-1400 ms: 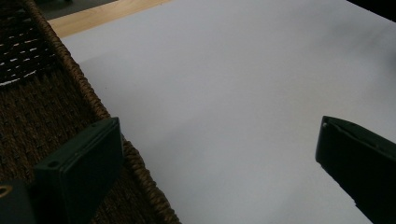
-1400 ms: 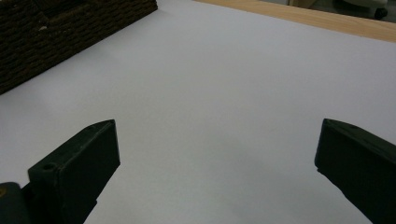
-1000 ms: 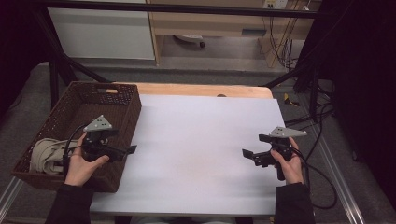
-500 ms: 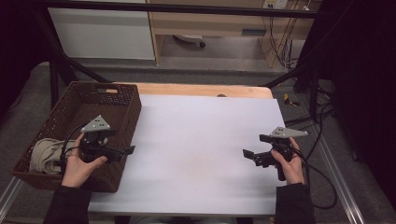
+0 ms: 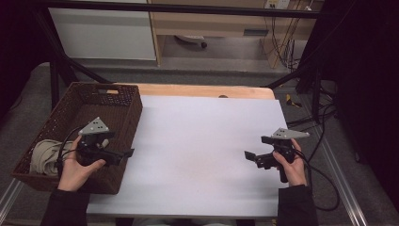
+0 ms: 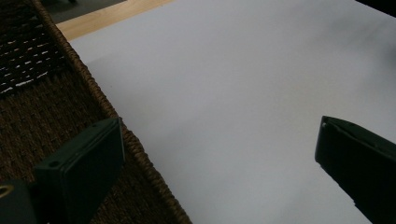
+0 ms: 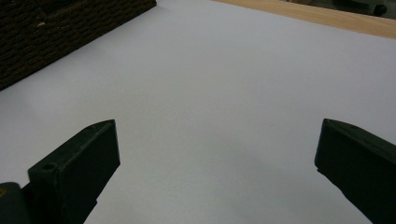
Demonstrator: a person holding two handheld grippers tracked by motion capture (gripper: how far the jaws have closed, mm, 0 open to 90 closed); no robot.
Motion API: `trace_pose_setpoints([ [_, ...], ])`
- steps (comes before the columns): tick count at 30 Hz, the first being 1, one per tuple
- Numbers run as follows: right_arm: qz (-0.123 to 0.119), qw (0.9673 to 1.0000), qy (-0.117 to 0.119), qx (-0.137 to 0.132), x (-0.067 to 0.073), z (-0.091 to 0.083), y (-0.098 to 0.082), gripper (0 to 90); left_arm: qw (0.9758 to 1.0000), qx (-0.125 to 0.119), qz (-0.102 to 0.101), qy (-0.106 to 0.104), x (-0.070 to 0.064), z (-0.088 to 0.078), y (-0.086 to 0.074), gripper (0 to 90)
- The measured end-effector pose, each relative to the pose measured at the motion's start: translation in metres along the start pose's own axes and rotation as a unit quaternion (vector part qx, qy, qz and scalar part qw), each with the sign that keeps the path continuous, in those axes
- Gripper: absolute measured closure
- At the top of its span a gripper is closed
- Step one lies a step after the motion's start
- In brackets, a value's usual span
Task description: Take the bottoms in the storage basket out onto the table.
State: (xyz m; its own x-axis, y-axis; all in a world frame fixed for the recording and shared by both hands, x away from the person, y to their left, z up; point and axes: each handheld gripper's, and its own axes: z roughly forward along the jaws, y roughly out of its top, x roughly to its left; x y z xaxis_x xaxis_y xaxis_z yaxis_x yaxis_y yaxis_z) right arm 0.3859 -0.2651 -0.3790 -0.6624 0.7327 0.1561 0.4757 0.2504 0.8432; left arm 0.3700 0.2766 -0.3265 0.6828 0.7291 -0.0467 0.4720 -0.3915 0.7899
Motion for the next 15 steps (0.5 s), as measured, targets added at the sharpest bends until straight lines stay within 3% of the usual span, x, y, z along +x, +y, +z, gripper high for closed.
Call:
trace_pose_setpoints([
  [15, 0.001, 1.0, 0.002, 0.005, 0.001, 0.003, 0.0, 0.6, 0.9999, 0.001, 0.0, 0.011, 0.0, -0.012, -0.001, 1.1],
])
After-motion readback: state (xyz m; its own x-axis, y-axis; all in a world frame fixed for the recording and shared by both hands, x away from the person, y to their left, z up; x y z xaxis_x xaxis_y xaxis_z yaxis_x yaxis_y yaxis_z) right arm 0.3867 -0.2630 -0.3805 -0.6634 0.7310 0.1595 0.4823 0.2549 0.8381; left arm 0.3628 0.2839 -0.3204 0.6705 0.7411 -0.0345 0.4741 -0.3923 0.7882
